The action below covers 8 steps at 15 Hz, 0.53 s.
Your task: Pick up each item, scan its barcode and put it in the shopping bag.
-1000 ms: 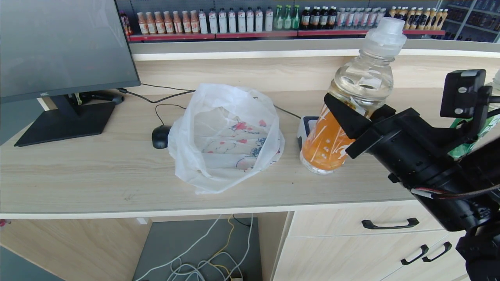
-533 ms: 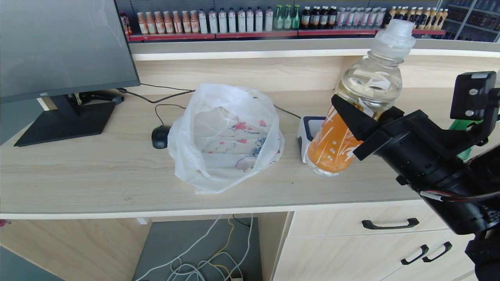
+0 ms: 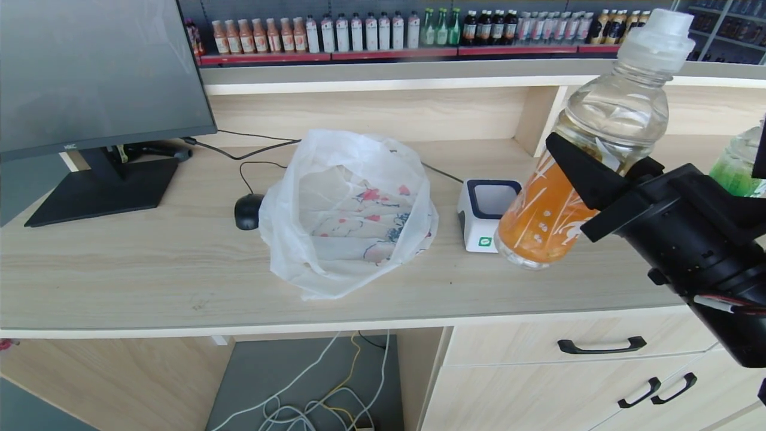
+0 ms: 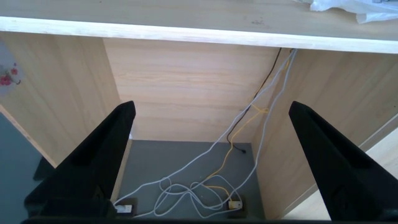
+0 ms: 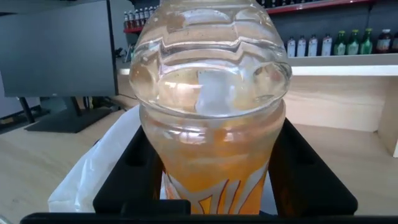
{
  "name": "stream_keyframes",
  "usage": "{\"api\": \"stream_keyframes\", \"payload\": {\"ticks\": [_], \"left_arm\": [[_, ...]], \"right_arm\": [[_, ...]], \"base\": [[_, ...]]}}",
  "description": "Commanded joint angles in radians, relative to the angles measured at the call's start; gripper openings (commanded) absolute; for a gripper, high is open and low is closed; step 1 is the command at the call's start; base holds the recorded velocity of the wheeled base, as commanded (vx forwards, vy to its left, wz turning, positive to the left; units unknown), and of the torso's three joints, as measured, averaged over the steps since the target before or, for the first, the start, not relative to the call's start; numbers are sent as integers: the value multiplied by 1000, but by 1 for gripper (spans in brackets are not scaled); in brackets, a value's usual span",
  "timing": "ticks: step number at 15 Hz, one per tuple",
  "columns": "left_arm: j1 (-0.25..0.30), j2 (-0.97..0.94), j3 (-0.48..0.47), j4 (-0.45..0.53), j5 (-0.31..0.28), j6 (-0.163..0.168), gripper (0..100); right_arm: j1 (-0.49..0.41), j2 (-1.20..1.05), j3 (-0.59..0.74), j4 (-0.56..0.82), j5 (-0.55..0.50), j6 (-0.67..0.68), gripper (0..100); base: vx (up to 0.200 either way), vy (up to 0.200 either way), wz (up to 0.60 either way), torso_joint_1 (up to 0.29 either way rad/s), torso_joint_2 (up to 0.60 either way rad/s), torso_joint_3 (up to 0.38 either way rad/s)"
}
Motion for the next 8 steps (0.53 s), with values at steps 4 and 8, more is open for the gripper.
{"api": "stream_keyframes", "payload": {"ticks": [4, 8], "left_arm": [[0, 0, 0, 0, 0, -2, 100], [0, 0, 0, 0, 0, -2, 100]], "right_arm": [[0, -7, -6, -1, 0, -1, 0], [0, -14, 5, -1, 0, -1, 0]], "base": [[0, 200, 0, 0, 2, 5], [0, 200, 0, 1, 4, 4]]}}
